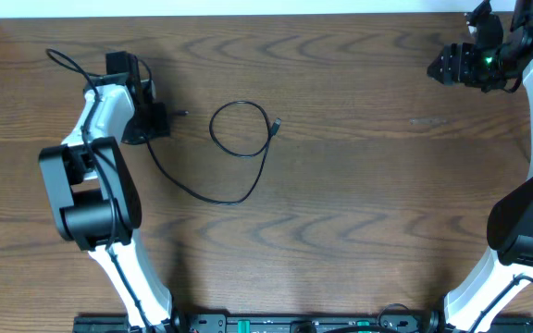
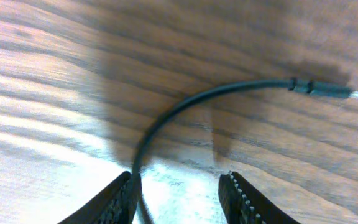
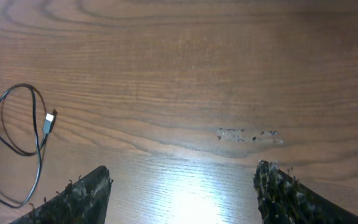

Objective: Untangle cables

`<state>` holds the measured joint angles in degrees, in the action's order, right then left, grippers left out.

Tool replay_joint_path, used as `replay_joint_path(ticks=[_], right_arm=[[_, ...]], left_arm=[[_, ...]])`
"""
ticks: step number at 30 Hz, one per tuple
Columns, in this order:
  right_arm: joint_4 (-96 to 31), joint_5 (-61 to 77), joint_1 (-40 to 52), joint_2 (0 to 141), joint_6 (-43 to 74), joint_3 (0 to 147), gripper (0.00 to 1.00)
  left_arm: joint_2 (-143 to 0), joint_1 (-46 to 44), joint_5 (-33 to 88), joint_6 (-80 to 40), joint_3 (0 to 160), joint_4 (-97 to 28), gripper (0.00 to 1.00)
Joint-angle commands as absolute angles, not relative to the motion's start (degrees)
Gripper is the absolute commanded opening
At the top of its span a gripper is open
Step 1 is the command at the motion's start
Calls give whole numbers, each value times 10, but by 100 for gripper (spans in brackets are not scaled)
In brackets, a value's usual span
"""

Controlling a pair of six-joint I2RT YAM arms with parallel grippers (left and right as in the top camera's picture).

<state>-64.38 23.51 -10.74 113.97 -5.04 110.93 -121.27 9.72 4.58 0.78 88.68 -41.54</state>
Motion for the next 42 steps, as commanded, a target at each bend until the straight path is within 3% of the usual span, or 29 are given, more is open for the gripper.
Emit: replay_joint_path(ticks=[1, 14, 18, 30, 32, 36, 42], right_arm=[[-646, 234, -108, 1136, -52, 1105, 71], [-665, 235, -107, 1136, -52, 1104, 71], [-667, 235, -105, 1136, -52, 1103, 72], [-667, 235, -96, 1136, -53, 1099, 72], [-667, 235, -92, 1136, -52, 1099, 72], [-666, 235, -82, 1136, -53, 1099, 72], [-662, 235, -70, 1136, -52, 1099, 72]], left_arm=[[-1181, 100, 16, -14, 889, -410, 47], [-1218, 101, -24, -75, 871, -410, 46], [-1218, 101, -22, -88, 865, -410, 38], [-1219, 101, -22, -109, 820, -399, 34], [-1219, 101, -21, -117, 812, -395, 29], [-1219, 100, 36, -117, 797, -387, 20], [-1218, 78, 128, -117, 769, -357, 19]])
